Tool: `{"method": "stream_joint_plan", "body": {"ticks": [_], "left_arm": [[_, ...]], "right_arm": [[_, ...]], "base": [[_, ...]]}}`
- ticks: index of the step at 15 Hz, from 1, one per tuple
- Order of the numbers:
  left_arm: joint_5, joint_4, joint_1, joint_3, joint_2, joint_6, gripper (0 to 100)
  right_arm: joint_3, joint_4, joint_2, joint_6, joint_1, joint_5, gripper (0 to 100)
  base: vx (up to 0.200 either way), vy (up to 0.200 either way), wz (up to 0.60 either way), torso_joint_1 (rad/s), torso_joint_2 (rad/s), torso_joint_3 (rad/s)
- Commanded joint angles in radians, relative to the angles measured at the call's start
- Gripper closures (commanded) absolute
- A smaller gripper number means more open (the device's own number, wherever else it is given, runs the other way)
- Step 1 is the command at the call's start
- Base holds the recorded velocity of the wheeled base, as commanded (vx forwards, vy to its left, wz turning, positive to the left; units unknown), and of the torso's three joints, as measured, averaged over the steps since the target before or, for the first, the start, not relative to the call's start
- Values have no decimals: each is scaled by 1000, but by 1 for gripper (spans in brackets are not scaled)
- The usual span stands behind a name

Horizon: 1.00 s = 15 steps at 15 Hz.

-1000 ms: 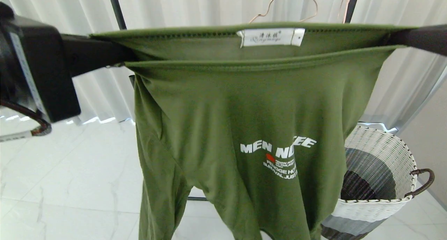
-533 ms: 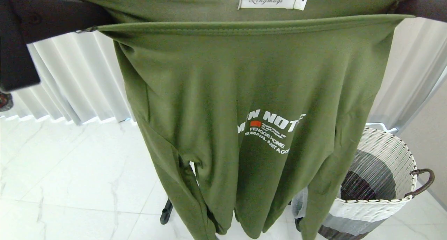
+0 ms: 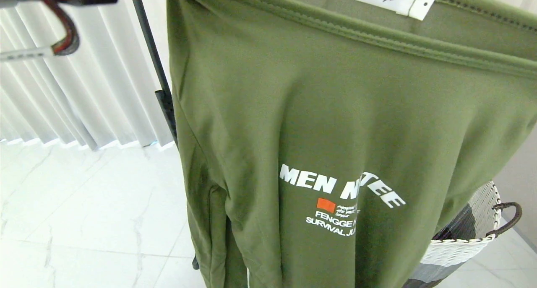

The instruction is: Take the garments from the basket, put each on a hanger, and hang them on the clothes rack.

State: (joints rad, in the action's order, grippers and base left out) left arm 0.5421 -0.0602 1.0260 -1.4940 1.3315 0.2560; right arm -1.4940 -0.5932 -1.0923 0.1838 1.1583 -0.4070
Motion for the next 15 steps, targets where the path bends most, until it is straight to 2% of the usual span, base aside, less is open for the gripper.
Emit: {"method": "stream_joint_plan", "body": {"ticks": [1, 4, 7, 8, 9, 10, 11, 12, 14, 15], "left_arm": [[-1, 22, 0, -38, 81, 0, 100], [22, 39, -7, -35, 94, -6, 100], [30, 17, -21, -31, 69, -17, 100], [32, -16, -23, -31, 48, -18, 100], [32, -107, -23, -20, 2, -20, 100], [30, -228, -20, -8, -49, -20, 100], [29, -316, -18, 1, -97, -21, 100], [29, -355, -7, 14, -132, -21, 100], [27, -359, 31, 34, -173, -21, 100], [27, -359, 48, 38, -183, -21, 100]], "right_arm": [[23, -5, 9, 0, 70, 2, 100], [29, 0, -12, 2, 107, 2, 100], [29, -4, -9, 0, 103, -12, 100], [28, -5, -11, 0, 80, -49, 100], [24, 0, -21, 0, 18, -98, 100], [18, 13, -38, -1, -35, -115, 100], [20, 66, -54, 0, -68, -116, 100], [26, 148, -81, -1, -80, -116, 100], [24, 308, -147, 0, -81, -115, 100], [23, 351, -167, 2, -80, -111, 100]], "base": [[0, 0, 0, 0, 0, 0], [0, 0, 0, 0, 0, 0], [0, 0, 0, 0, 0, 0], [0, 0, 0, 0, 0, 0], [0, 0, 0, 0, 0, 0], [0, 0, 0, 0, 0, 0], [0, 0, 0, 0, 0, 0], [0, 0, 0, 0, 0, 0], [0, 0, 0, 0, 0, 0], [0, 0, 0, 0, 0, 0]]}}
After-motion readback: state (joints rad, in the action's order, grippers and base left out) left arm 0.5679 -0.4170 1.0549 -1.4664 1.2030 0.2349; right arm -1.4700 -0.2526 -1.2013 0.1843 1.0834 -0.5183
